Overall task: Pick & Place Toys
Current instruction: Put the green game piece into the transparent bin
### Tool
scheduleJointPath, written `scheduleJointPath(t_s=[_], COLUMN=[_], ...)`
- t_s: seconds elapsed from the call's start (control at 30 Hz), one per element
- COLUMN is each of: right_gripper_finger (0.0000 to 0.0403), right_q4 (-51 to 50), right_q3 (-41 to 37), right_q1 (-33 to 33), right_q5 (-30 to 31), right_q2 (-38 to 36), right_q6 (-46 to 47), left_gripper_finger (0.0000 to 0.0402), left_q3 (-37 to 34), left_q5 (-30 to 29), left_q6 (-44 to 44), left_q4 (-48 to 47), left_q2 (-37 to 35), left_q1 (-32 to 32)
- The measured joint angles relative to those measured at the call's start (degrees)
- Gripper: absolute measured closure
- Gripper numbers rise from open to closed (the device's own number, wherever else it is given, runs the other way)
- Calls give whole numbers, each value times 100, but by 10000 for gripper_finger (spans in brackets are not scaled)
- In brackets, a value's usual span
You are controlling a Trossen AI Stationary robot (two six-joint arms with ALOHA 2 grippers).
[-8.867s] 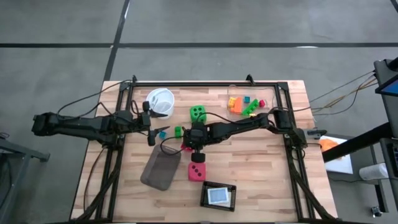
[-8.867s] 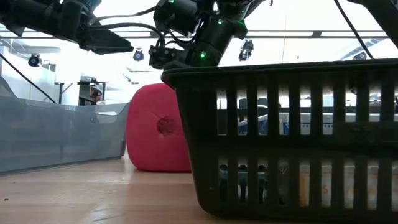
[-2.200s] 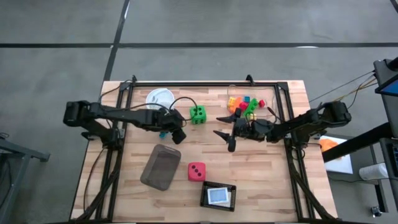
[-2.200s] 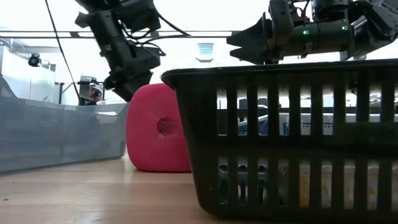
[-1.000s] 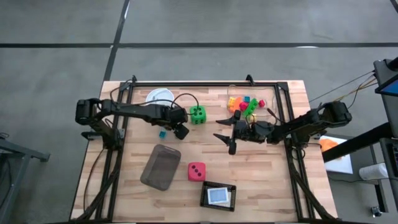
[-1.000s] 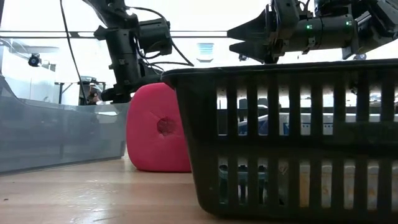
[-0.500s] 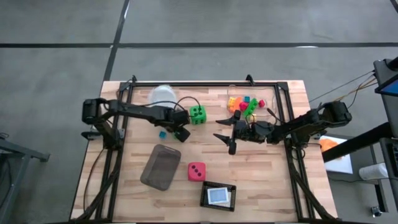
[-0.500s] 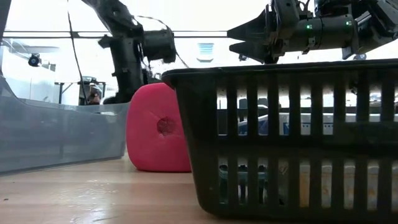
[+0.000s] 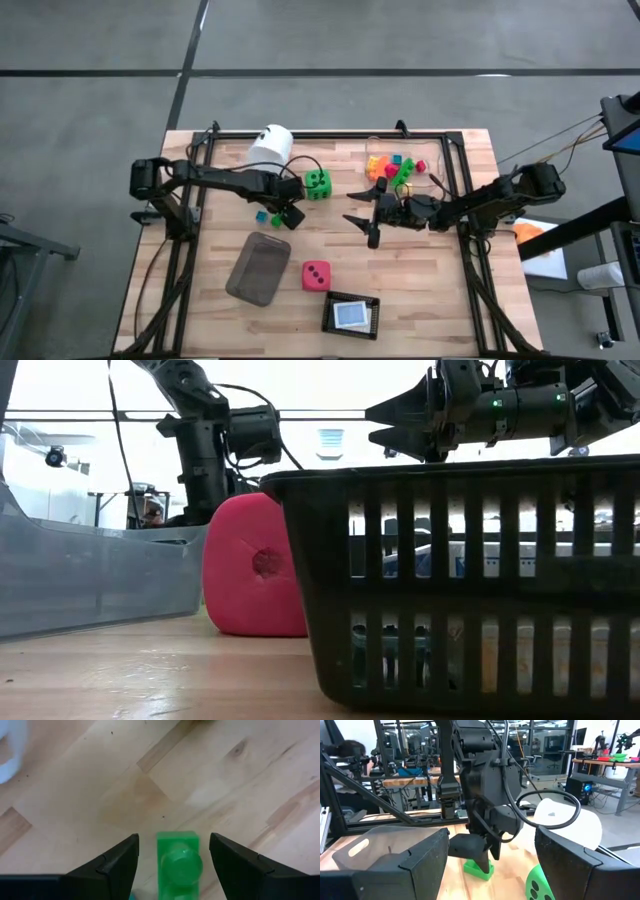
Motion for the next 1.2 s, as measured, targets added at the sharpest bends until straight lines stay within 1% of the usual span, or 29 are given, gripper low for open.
scheduleJointPath(t_s=[0.33, 0.53, 0.8, 0.9, 1.0, 1.13, 1.17, 1.2], right_gripper_finger=[114, 114, 114, 114, 114, 114, 114, 114], right_q4=[0, -1, -4, -4, -5, -18, -25, -35], right_q3=[0, 0, 0, 0, 0, 0, 0, 0], right_q1=[0, 1, 0, 0, 0, 0, 0, 0], right_q5=[0, 0, 0, 0, 0, 0, 0, 0], right_q2=[-1, 0, 0, 0, -1, 0, 0, -1], right_q6=[1, 2, 2, 2, 2, 2, 2, 2], left_gripper_finger=[158, 158, 161, 182, 225, 294, 303, 303], left_q3=[0, 0, 0, 0, 0, 0, 2, 2], left_q5=[147, 152, 168, 168, 168, 168, 168, 168], left_q6=[15, 15, 13, 9, -4, -2, -2, 12], left_q4=[-119, -357, -362, -363, -363, -363, -361, -361], left_q2=[0, 0, 0, 0, 0, -7, -11, -11], left_q1=[0, -14, -24, -26, -28, -33, -33, -33])
